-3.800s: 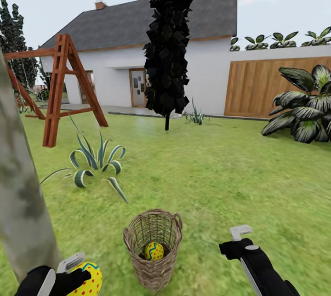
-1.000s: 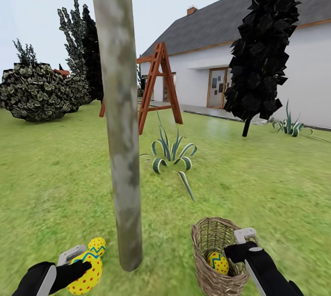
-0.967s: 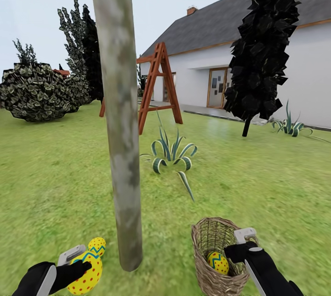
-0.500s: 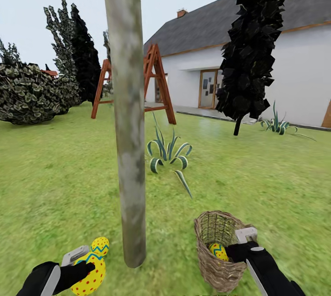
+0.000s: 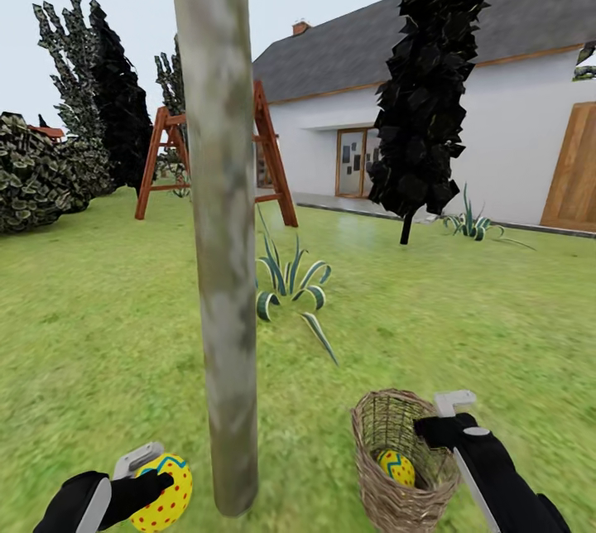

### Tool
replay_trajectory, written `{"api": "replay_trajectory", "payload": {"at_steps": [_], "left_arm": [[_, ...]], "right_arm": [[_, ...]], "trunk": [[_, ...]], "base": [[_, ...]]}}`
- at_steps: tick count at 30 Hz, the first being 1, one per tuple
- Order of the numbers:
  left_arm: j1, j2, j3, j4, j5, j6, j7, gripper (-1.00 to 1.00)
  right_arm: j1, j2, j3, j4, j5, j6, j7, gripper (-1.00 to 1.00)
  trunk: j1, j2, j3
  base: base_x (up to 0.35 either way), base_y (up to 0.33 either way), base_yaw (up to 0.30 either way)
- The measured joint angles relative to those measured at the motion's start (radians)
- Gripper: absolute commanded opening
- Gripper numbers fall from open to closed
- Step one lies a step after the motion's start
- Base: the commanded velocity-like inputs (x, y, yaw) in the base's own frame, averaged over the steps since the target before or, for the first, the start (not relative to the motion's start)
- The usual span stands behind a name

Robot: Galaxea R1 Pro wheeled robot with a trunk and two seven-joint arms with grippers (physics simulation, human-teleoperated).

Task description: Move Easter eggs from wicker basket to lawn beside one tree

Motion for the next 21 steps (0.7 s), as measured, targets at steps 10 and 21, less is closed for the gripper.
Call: {"api": "replay_trajectory", "payload": {"at_steps": [10,21], "left_arm": [[0.0,-0.032,0.002,0.0,-0.003,-0.004,0.004,-1.0],[0.0,-0.052,0.001,0.047,-0.007,0.001,0.049,-1.0]], "right_arm": [[0.0,-0.006,-0.013,-0.016,-0.009,-0.009,-0.007,1.0],[0.0,0.001,-0.01,-0.009,0.001,-0.01,-0.008,1.0]], "trunk": [[0.004,-0.007,-0.003],[0.046,-0.084,-0.038]], "base": [[0.091,0.007,0.0],[0.0,0.0,0.0]]}}
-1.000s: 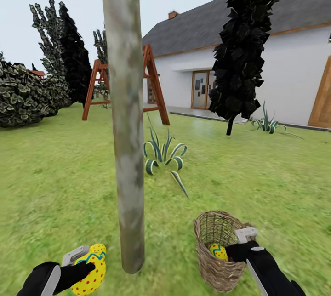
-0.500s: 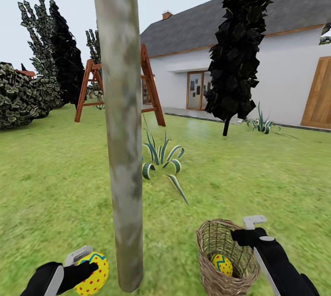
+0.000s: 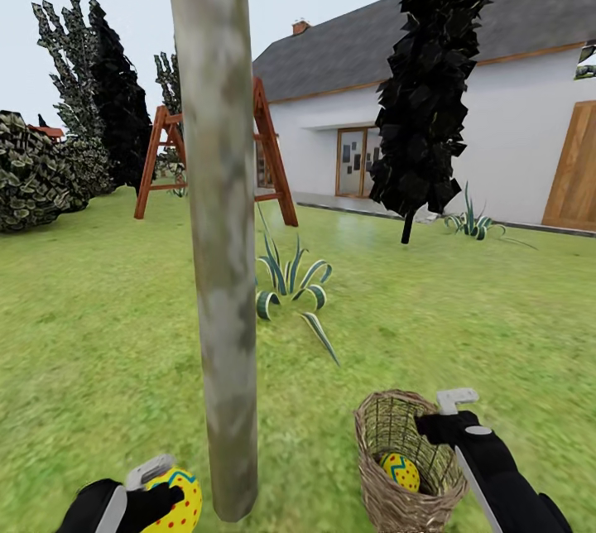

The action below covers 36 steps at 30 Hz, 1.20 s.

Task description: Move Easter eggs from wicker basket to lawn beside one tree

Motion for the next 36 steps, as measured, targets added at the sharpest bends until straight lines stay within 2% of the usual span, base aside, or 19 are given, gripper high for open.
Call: {"api": "replay_trajectory", "payload": {"at_steps": [1,4,23,26,29,36], "left_arm": [[0.0,-0.009,0.0,0.001,-0.001,0.0,0.003,-1.0],[0.0,-0.014,-0.001,0.002,-0.002,0.001,0.005,-1.0],[0.0,-0.017,-0.001,0.003,-0.003,0.003,0.006,-1.0],[0.0,-0.02,-0.003,0.008,-0.002,0.003,0.005,-1.0],[0.0,-0.025,-0.003,0.013,-0.002,0.003,0.006,-1.0],[0.0,-0.038,-0.003,0.016,-0.012,0.003,0.006,-1.0]], "right_arm": [[0.0,0.001,0.0,0.002,0.0,-0.002,0.0,1.0],[0.001,0.0,0.0,0.003,-0.002,-0.013,0.001,1.0],[0.0,0.003,0.001,0.019,0.0,-0.016,0.001,1.0],[0.0,-0.007,-0.007,0.001,0.003,-0.019,0.0,1.0],[0.0,-0.006,-0.033,-0.034,0.005,-0.02,-0.001,1.0],[0.0,-0.006,-0.038,-0.045,0.004,-0.021,-0.001,1.0]], "trunk": [[0.004,-0.007,-0.003],[0.015,-0.028,-0.013],[0.088,-0.161,-0.072],[0.1,-0.182,-0.081],[0.111,-0.203,-0.091],[0.138,-0.252,-0.113]], "base": [[0.0,0.0,0.0],[0.0,0.0,0.0],[0.0,0.0,0.0],[0.0,0.0,0.0],[0.0,0.0,0.0],[0.0,0.0,0.0]]}}
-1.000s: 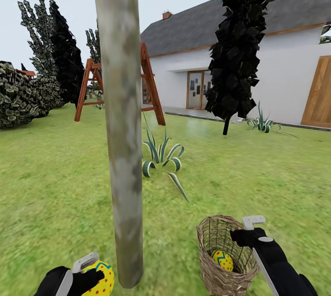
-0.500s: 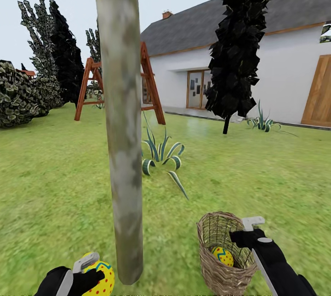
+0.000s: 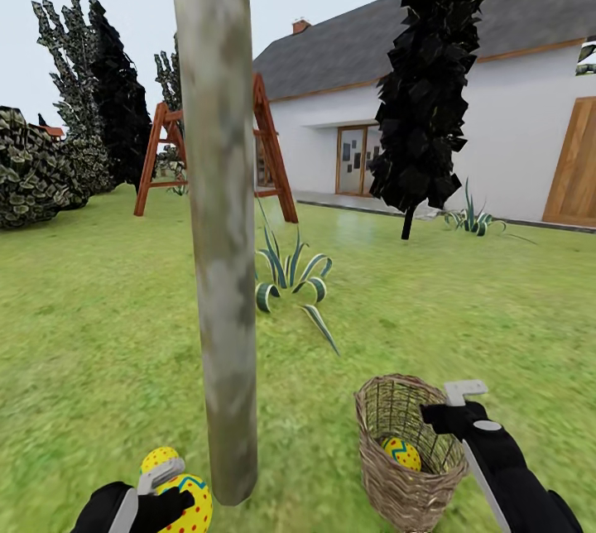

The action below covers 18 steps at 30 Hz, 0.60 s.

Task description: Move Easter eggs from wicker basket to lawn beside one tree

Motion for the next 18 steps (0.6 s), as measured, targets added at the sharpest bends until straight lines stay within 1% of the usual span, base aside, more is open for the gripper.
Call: {"api": "replay_trajectory", "payload": {"at_steps": [9,18], "left_arm": [[0.0,0.0,0.0,0.0,-0.001,0.0,0.0,-1.0],[0.0,0.0,0.0,0.0,-0.001,0.0,0.0,-1.0]], "right_arm": [[0.0,0.008,0.004,0.001,0.0,0.0,0.0,1.0],[0.0,0.011,0.007,0.001,0.001,0.0,0.0,1.0]], "trunk": [[0.035,-0.063,-0.028],[0.069,-0.126,-0.056]], "base": [[0.0,0.0,0.0],[0.0,0.0,0.0]]}}
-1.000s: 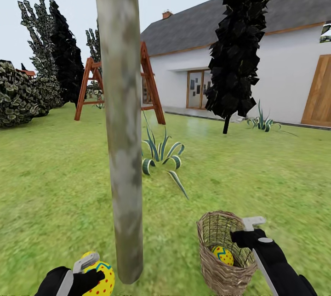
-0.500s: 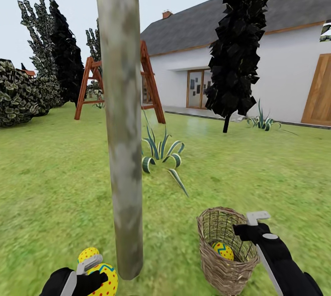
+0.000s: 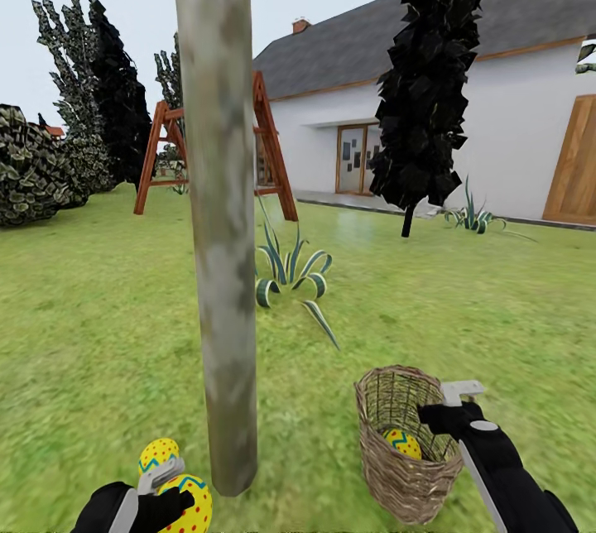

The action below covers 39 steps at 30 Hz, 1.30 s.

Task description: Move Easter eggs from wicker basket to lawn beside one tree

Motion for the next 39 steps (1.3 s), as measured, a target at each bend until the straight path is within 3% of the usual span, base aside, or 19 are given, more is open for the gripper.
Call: {"api": "replay_trajectory", "payload": {"at_steps": [30,39], "left_arm": [[0.0,0.0,0.0,0.0,0.0,0.001,0.0,-1.0],[0.0,-0.024,0.0,0.016,-0.022,0.0,0.0,-1.0]], "right_arm": [[0.0,0.002,0.006,0.006,0.001,0.0,0.0,1.0],[0.0,-0.001,0.004,-0.022,0.002,0.0,-0.001,1.0]], "trunk": [[0.115,-0.21,-0.094],[0.15,-0.273,-0.122]], "base": [[0.0,0.0,0.0],[0.0,0.0,0.0]]}}
